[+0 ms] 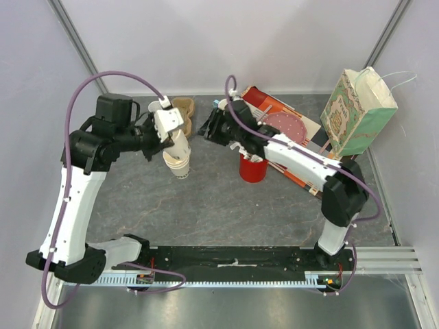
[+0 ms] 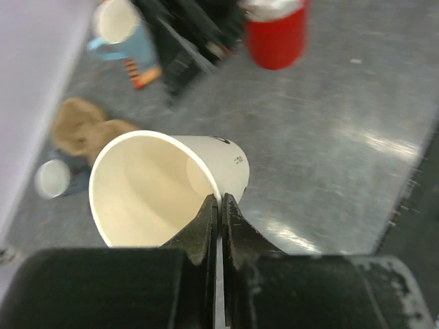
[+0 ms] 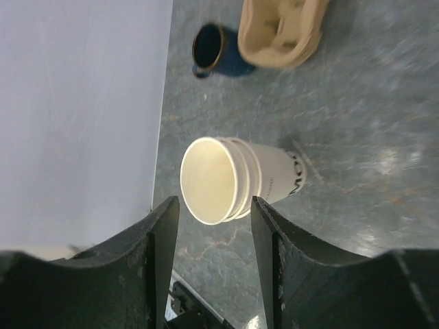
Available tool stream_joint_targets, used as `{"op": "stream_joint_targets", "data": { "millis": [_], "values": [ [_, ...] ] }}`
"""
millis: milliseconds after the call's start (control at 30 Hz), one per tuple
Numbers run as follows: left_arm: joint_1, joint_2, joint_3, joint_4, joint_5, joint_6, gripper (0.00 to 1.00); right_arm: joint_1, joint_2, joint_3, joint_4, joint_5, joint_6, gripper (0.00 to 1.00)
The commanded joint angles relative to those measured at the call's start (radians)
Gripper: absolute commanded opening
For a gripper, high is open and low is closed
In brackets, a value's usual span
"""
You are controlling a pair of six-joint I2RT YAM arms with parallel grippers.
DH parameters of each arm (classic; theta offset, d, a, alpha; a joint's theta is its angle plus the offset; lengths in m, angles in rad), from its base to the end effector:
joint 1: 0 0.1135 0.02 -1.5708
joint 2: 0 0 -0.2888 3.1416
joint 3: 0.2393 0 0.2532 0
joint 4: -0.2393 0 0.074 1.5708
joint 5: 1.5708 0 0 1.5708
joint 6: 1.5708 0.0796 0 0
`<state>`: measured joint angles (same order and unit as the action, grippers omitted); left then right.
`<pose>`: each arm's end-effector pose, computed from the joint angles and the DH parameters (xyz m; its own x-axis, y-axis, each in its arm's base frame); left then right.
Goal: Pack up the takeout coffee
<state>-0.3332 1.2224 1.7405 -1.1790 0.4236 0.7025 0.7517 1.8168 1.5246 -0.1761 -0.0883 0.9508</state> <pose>0.1982 -0.1032 0.4689 -0.0519 0.6413 -0.7655 0.8364 0.4468 0.3175 0.3458 0.3329 0.3110 -0.7920 0.3694 -0.4861 -0.1603 0.6424 0.7494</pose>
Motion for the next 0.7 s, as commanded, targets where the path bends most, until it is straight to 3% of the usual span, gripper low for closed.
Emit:
{"op": "stream_joint_targets", "data": {
  "millis": [0,200,500,667],
  "values": [
    [-0.055,-0.041,-0.146,-0.168,0.230,0.071,0.02,-0.063,-0.158,-0.023,-0.048,0.130,-0.079,0.55],
    [-0.164,-0.054,-0.416,0.025,0.172,0.031,0.02,-0.115,-0.247,-0.029,-0.092,0.199,-0.130,0.55],
    [-0.404,0.006,-0.608,0.335,-0.119,-0.049,0.02,-0.140,-0.274,0.005,-0.080,0.226,-0.185,0.56],
    [-0.464,0.031,-0.671,0.551,-0.262,-0.100,0.02,-0.144,-0.284,-0.006,-0.077,0.228,-0.187,0.56]
  ]
}}
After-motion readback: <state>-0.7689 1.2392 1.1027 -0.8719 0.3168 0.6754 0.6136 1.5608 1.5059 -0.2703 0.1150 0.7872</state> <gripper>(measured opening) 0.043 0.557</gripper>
